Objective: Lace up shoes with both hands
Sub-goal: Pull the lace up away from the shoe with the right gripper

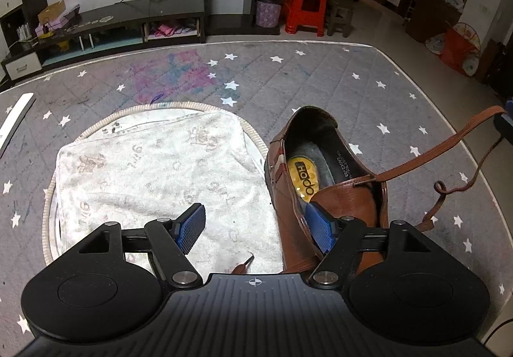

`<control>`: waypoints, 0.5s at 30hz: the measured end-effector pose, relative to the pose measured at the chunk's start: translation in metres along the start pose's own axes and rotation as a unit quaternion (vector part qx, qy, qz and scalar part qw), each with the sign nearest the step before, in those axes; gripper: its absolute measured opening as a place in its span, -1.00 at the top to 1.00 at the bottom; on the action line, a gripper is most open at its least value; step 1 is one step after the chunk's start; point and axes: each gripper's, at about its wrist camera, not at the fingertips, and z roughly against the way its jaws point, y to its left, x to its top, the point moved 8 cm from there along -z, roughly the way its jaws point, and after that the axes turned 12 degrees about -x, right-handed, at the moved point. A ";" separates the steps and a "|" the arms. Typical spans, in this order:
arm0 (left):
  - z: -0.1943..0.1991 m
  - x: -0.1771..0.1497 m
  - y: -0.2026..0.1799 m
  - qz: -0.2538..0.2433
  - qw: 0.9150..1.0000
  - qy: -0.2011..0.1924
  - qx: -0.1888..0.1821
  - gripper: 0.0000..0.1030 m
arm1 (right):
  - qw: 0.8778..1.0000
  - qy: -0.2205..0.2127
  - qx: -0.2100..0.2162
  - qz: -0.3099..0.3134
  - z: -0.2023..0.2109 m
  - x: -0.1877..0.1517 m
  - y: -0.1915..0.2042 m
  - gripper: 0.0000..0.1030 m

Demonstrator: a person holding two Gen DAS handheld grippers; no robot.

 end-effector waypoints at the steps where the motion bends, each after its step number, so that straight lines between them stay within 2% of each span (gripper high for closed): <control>1: 0.000 0.000 0.000 -0.002 1.000 0.000 0.000 -0.38 | 1.000 0.003 -0.001 0.000 -0.001 -0.001 -0.001 0.54; 2: 0.000 0.000 -0.001 -0.003 1.000 0.001 0.000 -0.38 | 1.000 0.005 -0.002 0.001 -0.003 -0.002 -0.002 0.50; 4: 0.000 0.000 -0.003 -0.007 1.000 0.002 0.001 -0.38 | 1.000 0.010 -0.005 0.004 -0.005 -0.004 -0.002 0.26; 15: -0.002 -0.006 -0.006 -0.003 1.000 0.000 0.004 -0.48 | 0.999 0.047 -0.003 0.025 -0.006 -0.022 -0.002 0.20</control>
